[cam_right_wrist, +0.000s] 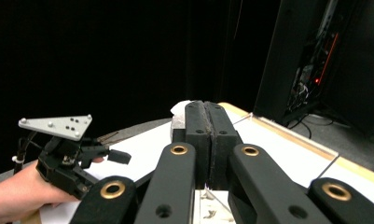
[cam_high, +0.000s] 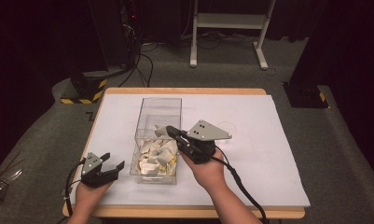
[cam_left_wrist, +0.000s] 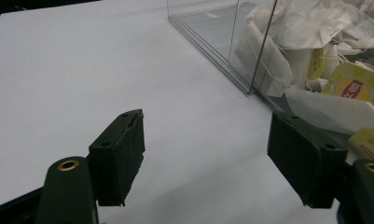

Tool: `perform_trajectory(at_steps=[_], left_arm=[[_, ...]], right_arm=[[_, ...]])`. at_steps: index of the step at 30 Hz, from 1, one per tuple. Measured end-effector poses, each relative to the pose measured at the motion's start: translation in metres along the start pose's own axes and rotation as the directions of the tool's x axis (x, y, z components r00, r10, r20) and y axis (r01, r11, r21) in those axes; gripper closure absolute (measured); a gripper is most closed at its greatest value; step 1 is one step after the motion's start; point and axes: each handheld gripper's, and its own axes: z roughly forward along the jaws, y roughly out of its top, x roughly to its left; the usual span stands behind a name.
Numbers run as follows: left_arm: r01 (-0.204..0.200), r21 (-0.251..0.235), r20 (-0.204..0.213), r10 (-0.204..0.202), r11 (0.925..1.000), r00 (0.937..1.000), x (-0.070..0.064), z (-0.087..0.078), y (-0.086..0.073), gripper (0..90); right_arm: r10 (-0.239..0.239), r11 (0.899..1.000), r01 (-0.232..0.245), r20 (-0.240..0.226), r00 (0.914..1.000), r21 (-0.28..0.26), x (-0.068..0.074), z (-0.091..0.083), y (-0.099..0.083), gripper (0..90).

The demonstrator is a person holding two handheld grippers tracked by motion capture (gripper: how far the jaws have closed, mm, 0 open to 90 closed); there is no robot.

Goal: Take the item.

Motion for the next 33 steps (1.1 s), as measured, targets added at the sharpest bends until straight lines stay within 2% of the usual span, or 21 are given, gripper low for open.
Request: perform_trajectory(at_steps=[15, 18, 33], left_arm=[[0.002, -0.002, 0.002, -0.002, 1.0, 1.0, 0.0, 0.0, 0.0, 27.7], [-0.007, -0.001, 0.003, 0.007, 1.0, 1.0, 0.0, 0.0, 0.0, 27.6], [-0.003, 0.002, 0.006, 0.003, 1.0, 1.0, 0.0, 0.0, 0.0, 27.6]], right_arm=[[-0.016, 0.999, 0.017, 0.024, 0.9996, -0.049, -0.003, -0.014, 0.02, 89.1], [-0.017, 0.999, 0.019, 0.034, 0.9993, -0.047, -0.005, -0.017, 0.021, 89.1], [-0.019, 0.999, 0.022, 0.082, 0.9964, -0.04, -0.017, -0.03, 0.019, 89.1]])
